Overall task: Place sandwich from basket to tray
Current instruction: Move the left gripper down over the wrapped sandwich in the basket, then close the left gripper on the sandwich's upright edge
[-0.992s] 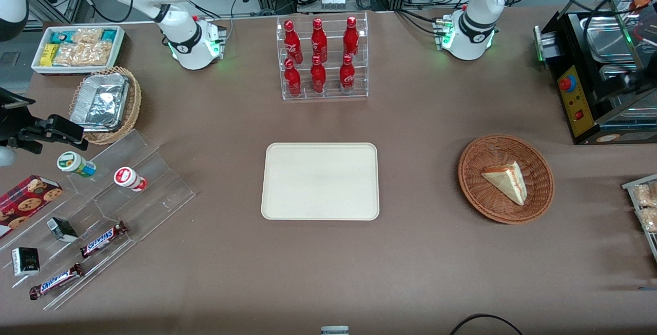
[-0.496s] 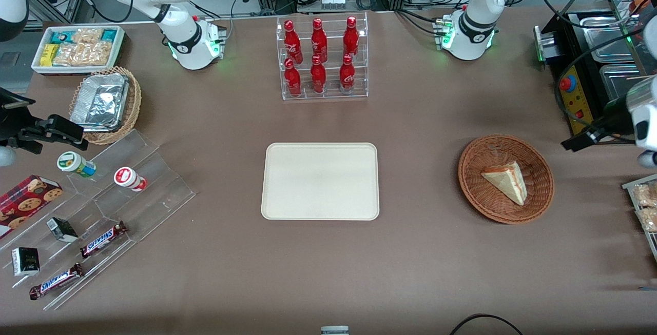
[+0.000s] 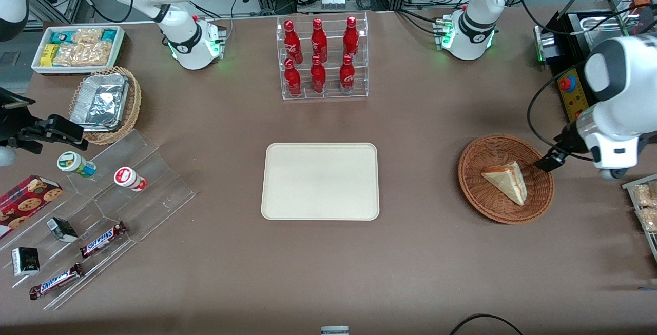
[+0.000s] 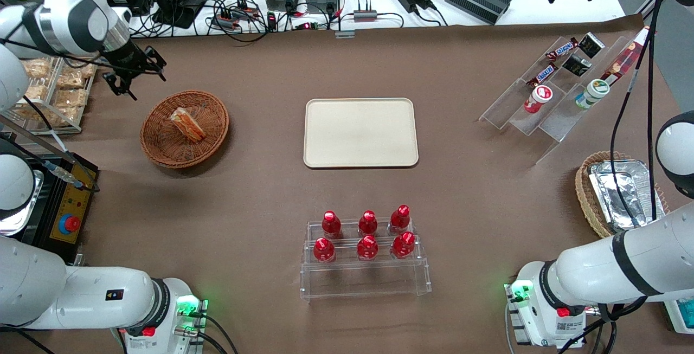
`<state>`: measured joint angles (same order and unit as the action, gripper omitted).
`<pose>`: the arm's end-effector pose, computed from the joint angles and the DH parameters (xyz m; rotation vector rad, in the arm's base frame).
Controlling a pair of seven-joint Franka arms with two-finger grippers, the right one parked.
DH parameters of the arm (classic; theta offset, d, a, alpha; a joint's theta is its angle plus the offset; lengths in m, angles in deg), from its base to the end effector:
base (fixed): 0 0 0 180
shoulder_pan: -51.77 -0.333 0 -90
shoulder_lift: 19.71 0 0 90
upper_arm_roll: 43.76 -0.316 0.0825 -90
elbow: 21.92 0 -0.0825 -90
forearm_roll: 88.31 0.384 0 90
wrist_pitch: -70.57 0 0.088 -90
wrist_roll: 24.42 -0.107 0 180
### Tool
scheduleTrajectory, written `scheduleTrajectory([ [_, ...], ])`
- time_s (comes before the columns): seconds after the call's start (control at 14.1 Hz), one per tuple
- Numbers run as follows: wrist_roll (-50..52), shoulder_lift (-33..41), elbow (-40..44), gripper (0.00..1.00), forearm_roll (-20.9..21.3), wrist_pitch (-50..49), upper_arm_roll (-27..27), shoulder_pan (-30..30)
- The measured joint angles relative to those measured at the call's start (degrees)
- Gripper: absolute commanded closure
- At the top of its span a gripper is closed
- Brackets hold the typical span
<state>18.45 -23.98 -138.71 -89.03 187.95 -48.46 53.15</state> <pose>0.5574 0.0311 0.4022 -2.8690 -1.2338 0.0966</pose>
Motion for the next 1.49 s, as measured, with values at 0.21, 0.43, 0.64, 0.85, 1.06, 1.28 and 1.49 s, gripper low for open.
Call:
scheduleTrajectory([
  [0.21, 0.3, -1.0, -4.3, 0.0, 0.0, 6.6, 0.0, 0.0],
  [0.43, 0.4, -3.2, -7.0, 0.0, 0.0, 12.1, 0.0, 0.1],
  [0.64, 1.7, -6.0, -7.4, 0.0, 0.0, 16.0, 0.1, 0.8],
  [0.85, 2.1, -7.9, -7.5, 0.0, 0.0, 17.6, 0.1, 1.2],
  [1.06, 2.1, -9.4, -8.3, 0.0, 0.0, 20.1, 0.1, 1.3],
  [1.28, 2.2, -10.2, -9.2, 0.09, 0.0, 20.9, 0.1, 1.3],
  [1.49, 3.1, -10.7, -9.3, 0.63, 0.0, 21.3, 0.2, 1.5],
])
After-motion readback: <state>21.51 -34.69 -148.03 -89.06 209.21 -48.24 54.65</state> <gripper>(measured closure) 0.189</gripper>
